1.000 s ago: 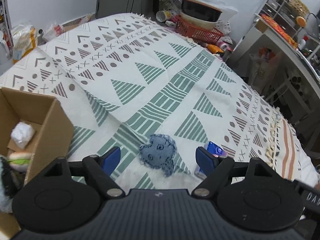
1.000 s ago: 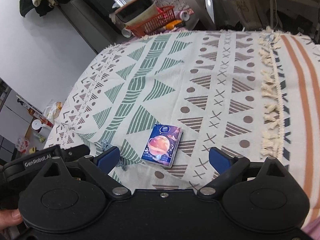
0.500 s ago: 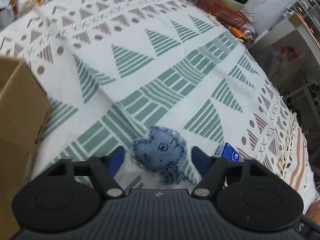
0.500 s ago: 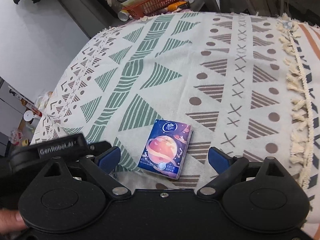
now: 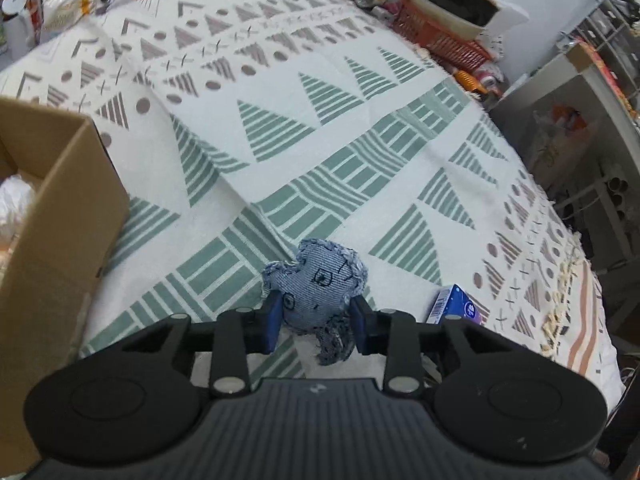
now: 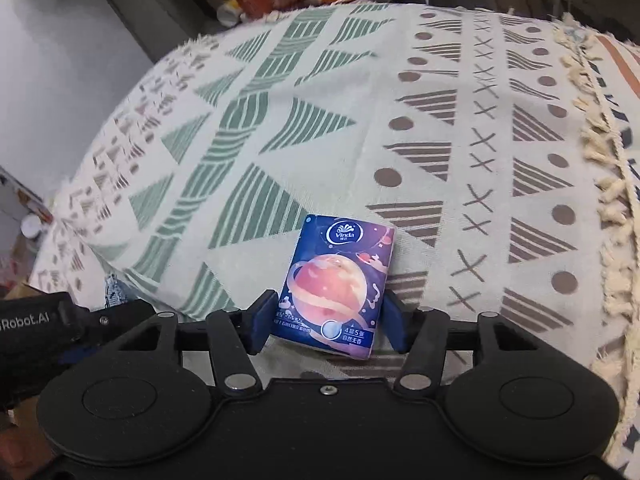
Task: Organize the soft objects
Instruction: 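Grasp the denim plush with the left gripper while the right grasps the purple tissue pack, then lift and carry the denim plush and tissue pack over the box with both grippers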
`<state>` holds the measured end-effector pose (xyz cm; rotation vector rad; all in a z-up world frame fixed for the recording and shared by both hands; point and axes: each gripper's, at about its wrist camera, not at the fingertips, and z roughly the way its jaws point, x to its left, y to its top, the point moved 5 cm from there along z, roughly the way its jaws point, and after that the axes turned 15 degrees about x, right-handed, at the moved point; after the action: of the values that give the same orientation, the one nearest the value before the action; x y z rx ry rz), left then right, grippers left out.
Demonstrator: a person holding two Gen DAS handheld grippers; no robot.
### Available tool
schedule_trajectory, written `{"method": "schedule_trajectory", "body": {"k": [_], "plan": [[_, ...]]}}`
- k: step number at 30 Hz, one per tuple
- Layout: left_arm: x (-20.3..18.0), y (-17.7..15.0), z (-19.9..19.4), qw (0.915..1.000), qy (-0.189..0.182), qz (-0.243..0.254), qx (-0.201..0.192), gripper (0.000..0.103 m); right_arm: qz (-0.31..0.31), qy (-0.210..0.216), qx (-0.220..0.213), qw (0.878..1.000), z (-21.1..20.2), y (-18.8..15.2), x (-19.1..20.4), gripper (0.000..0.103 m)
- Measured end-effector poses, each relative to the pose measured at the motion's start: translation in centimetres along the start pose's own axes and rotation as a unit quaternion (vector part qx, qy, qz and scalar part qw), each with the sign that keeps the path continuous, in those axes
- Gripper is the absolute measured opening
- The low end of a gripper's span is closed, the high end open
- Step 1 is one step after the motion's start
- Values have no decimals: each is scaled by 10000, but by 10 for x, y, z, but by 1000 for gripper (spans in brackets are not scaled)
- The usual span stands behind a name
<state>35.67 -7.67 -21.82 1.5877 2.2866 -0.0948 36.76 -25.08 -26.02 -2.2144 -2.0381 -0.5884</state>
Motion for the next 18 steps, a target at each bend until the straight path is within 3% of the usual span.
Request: {"method": "schedule_trajectory", "body": {"k": [18], "plan": [[-21,-33,-66,9978,-120,431,-493,34,149,125,-585,9981,-87,-35,-16,54]]}}
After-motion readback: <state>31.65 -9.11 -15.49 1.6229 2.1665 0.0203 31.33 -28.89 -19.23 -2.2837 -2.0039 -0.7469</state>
